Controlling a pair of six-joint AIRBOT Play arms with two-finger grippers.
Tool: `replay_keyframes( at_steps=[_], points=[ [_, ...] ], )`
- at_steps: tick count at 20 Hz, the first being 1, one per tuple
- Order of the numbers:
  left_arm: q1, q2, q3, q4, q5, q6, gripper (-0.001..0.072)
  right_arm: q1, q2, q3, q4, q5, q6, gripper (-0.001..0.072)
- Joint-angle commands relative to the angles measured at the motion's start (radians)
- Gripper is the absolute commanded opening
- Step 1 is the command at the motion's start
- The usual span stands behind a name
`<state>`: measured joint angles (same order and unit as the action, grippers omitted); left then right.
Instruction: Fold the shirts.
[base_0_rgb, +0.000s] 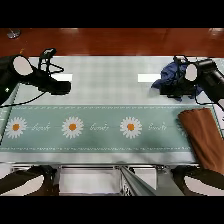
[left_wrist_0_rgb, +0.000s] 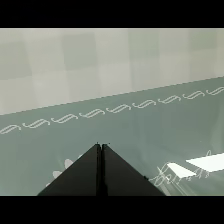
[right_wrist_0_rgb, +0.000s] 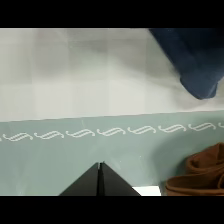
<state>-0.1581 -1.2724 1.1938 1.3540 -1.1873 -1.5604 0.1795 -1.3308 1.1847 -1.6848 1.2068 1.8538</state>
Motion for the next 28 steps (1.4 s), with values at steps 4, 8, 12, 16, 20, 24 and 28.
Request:
replay_keyframes(
  at_steps=[4,8,12,16,20,24,28],
  points=[
    [0.001,-0.001,0.000,0.000,0.000,0.000,0.0023,0.001,0.000,0.000,0.000,0.000,0.000,0.0028],
    [0.001,-0.001,0.000,0.000,0.000,0.000,0.0023,0.001,0.000,0.000,0.000,0.000,0.000,0.0028],
    [0.000,-0.001,0.000,0.000,0.008,0.000,0.0024,0.001,0.000,0.000,0.000,-0.012,0.000,0.0028],
    [0.001,-0.007,0.000,0.000,0.104,0.000,0.0023,0.001,0.000,0.000,-0.026,-0.169,0.009,0.0029],
    [0.001,-0.021,0.000,0.001,0.246,0.000,0.0042,0.001,-0.002,0.000,-0.054,-0.229,0.000,0.0056],
    [0.002,-0.064,0.000,0.021,0.350,0.000,0.0705,-0.078,-0.043,0.020,-0.349,-0.491,0.122,0.0632],
    [0.002,-0.092,0.000,0.045,0.374,0.000,0.0704,-0.270,-0.242,0.242,-0.345,-0.411,0.214,0.0631]
  ],
)
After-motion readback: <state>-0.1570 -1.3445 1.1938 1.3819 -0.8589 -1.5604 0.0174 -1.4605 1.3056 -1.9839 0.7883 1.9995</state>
